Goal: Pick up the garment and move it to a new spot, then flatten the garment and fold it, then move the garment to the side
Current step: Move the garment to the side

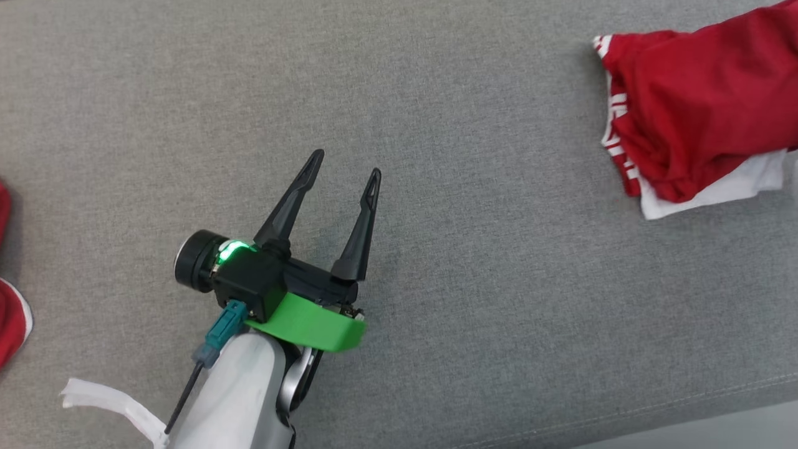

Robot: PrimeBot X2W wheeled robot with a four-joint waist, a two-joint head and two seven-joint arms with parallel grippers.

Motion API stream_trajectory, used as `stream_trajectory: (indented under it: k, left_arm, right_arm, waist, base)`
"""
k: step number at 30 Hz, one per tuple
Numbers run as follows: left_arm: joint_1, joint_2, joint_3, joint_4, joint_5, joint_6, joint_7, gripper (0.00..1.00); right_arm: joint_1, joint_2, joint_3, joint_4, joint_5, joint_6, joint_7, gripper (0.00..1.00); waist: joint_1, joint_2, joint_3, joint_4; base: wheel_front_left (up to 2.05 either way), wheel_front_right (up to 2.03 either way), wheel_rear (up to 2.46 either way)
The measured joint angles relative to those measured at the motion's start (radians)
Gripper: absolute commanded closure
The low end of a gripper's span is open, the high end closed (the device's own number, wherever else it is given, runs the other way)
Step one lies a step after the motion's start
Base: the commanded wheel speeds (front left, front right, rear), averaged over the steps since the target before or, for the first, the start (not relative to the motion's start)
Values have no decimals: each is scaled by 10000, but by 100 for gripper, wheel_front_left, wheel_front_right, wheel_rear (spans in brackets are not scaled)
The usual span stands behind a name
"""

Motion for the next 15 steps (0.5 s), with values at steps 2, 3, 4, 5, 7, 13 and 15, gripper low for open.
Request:
stream_trajectory:
  k: [2, 3, 4, 5, 7, 13, 15]
  left_arm:
    - [-133, 2, 46, -42, 75, -38, 0, 0]
    - [-172, 2, 75, -61, 98, -52, 2, 0]
    - [-223, 2, 109, -84, 125, -58, 0, 0]
    - [-273, 2, 153, -111, 130, -75, 2, 0]
    - [-341, 4, 213, -150, 130, -84, 2, 0]
    - [-364, 4, 368, -205, 132, -98, 2, 0]
    - [-365, 6, 412, -219, 96, -98, 2, 0]
  right_arm:
    - [-270, -268, -334, 188, -174, 0, -2, 100]
    - [-369, -337, -493, 278, -232, 0, -4, 100]
    - [-489, -395, -639, 414, -314, 0, -2, 100]
    - [-579, -464, -750, 523, -451, 0, -4, 100]
    - [-758, -514, -1016, 738, -681, 0, -4, 100]
    - [-1116, -493, -2042, 1035, -1377, 0, -4, 39]
    - [-1114, -307, -2424, 1035, -1546, 0, -4, 0]
  waist:
    - [0, 0, 324, -10]
    - [0, 0, 450, -8]
    - [0, 0, 598, -2]
    - [0, 0, 740, 8]
    - [0, 0, 979, 38]
    - [1, 0, 1421, 236]
    - [0, 0, 1432, 326]
  base:
    - [0, 0, 0]
    - [0, 0, 0]
    - [0, 0, 0]
    - [0, 0, 0]
    - [0, 0, 0]
    - [0, 0, 0]
    - [0, 0, 0]
